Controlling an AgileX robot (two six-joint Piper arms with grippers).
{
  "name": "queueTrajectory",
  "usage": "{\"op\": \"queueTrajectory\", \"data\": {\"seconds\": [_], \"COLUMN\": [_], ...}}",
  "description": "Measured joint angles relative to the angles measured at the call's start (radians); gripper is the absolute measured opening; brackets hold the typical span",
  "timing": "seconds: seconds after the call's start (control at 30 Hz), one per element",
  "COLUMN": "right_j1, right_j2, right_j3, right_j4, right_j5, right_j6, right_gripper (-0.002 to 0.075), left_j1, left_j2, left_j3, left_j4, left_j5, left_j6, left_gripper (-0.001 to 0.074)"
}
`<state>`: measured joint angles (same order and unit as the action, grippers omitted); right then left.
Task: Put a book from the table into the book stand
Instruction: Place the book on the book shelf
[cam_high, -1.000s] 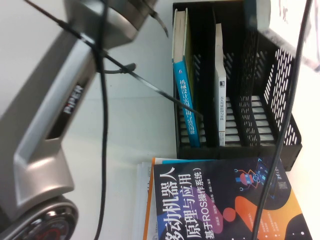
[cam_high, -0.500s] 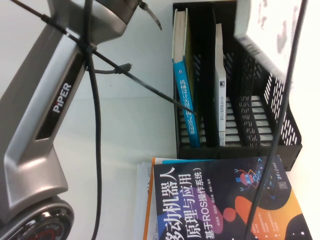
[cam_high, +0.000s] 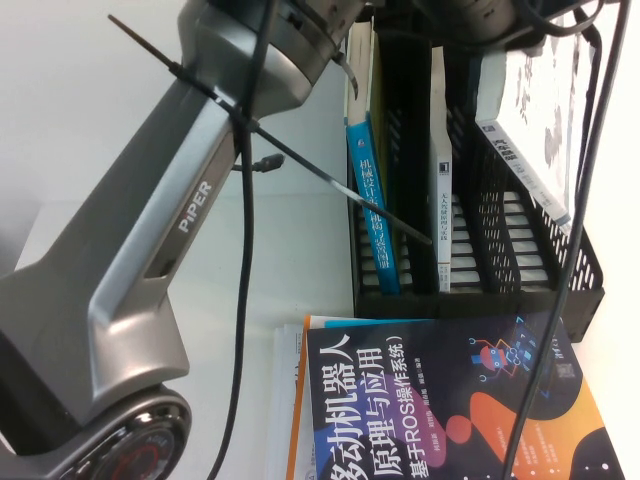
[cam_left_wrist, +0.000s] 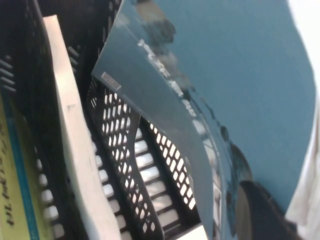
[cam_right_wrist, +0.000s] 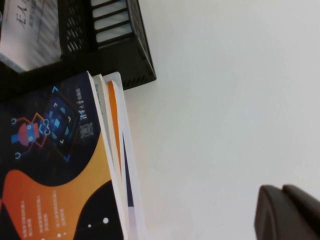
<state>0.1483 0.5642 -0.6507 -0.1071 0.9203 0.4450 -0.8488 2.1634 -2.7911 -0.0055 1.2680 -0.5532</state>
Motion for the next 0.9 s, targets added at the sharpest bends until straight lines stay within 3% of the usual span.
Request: {"op": "queueTrajectory", "data": {"seconds": [0.2, 0.5, 0.67, 0.9], "right_j1": [0.000, 0.000, 0.000, 0.000], "right_j2": [0.000, 0.000, 0.000, 0.000], "right_j3": [0.000, 0.000, 0.000, 0.000], "right_j4": [0.000, 0.000, 0.000, 0.000], "right_j5": [0.000, 0.002, 0.008, 0.008], "right_j6": [0.000, -0.023, -0.025, -0.025], "right_gripper": [-0.0003, -0.0003, -0.0003, -0.0003], "left_j1": [0.000, 0.000, 0.000, 0.000], "left_j2": [0.011, -0.010, -0.027, -0.028], "left_j3": [0.000, 0.000, 0.000, 0.000], "left_j4": [-0.022, -0.130, -0.113, -0.016], "left_j5": [-0.017, -0.181, -0.166, -0.003], "left_j6": [-0.036, -0.055, -0.055, -0.055], "left_gripper": [0.0117, 0.0117, 0.0117, 0.0117]}}
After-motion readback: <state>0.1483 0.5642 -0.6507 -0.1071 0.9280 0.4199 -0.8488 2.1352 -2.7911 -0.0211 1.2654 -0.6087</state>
